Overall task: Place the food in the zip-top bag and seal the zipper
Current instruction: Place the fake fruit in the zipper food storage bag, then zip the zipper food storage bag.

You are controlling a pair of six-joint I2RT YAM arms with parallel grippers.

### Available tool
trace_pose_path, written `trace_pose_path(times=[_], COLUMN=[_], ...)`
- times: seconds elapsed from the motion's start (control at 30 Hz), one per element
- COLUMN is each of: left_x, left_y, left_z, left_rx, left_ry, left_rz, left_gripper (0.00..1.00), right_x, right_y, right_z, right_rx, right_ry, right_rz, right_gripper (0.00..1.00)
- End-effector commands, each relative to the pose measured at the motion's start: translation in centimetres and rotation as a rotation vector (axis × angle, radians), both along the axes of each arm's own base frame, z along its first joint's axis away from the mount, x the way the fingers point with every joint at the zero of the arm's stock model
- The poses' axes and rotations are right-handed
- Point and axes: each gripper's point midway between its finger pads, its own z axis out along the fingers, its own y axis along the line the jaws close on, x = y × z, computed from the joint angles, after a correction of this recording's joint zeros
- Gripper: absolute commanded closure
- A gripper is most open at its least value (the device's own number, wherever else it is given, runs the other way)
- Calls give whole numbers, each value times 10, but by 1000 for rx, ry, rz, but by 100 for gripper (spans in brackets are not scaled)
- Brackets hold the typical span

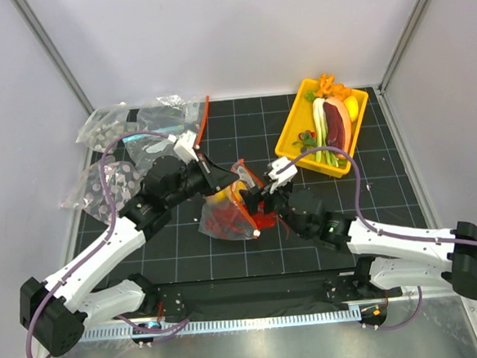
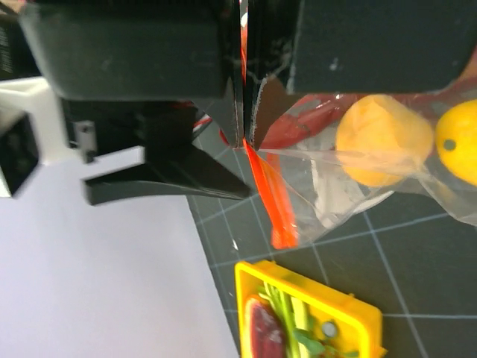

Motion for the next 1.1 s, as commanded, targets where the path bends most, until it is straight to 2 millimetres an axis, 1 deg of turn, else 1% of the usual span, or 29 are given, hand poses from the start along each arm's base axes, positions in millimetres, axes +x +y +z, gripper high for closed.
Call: trace_pose_path(times=[0.0,0.07,0.13,0.23,0.27,0.33,0.37,0.4,0.47,0.5,0.53,0.57,0.6,0.63,0.67,0.7,0.73,0.83,0.93,0.97,1.03,1.07], left_x=[16,18,20,25,25,33,33,36,36,35,36,36,35,35,34,34,34,35,36,37,38,38], left_y=[11,12,16,27,32,52,58,72,83,88,98,102,107,109,110,112,115,121,123,125,125,125], left_z=[15,14,13,15,11,9,10,9,10,8,13,11,15,16,16,16,17,16,14,15,15,13], left_rx=[-25,-23,-22,-19,-4,5,0,4,-2,3,-5,-5,-10,-11,-10,-4,-3,8,17,20,24,30], left_ry=[-67,-63,-60,-74,-64,-69,-72,-77,-87,-85,-102,-103,-112,-116,-118,-120,-125,-126,-127,-131,-132,-128], left_rz=[85,94,110,170,194,312,345,419,467,490,536,553,575,581,585,590,607,635,646,656,658,659], left_gripper=[99,100,100,100,100,100,99,99,100,99,100,99,100,99,100,100,100,100,100,100,99,100], right_x=[-6,-7,-8,-8,-9,-16,-19,-22,-28,-31,-35,-38,-41,-40,-44,-44,-44,-48,-62,-70,-77,-86], right_y=[-1,-4,-6,-8,-7,-2,0,1,8,12,20,24,33,35,41,45,49,60,76,84,92,99], right_z=[23,27,30,32,31,37,38,41,41,44,40,39,35,33,32,31,25,19,17,11,11,5], right_rx=[65,72,77,84,80,104,107,117,114,115,101,100,90,86,85,85,77,108,151,138,128,104], right_ry=[-27,-30,-31,-21,-13,-5,-2,-2,10,11,26,37,49,54,64,74,87,127,168,183,179,190], right_rz=[23,22,17,10,17,66,86,100,156,183,222,244,283,283,317,329,337,367,432,460,473,494], right_gripper=[18,21,22,23,23,26,28,32,36,38,39,40,44,46,51,52,54,56,57,57,56,55])
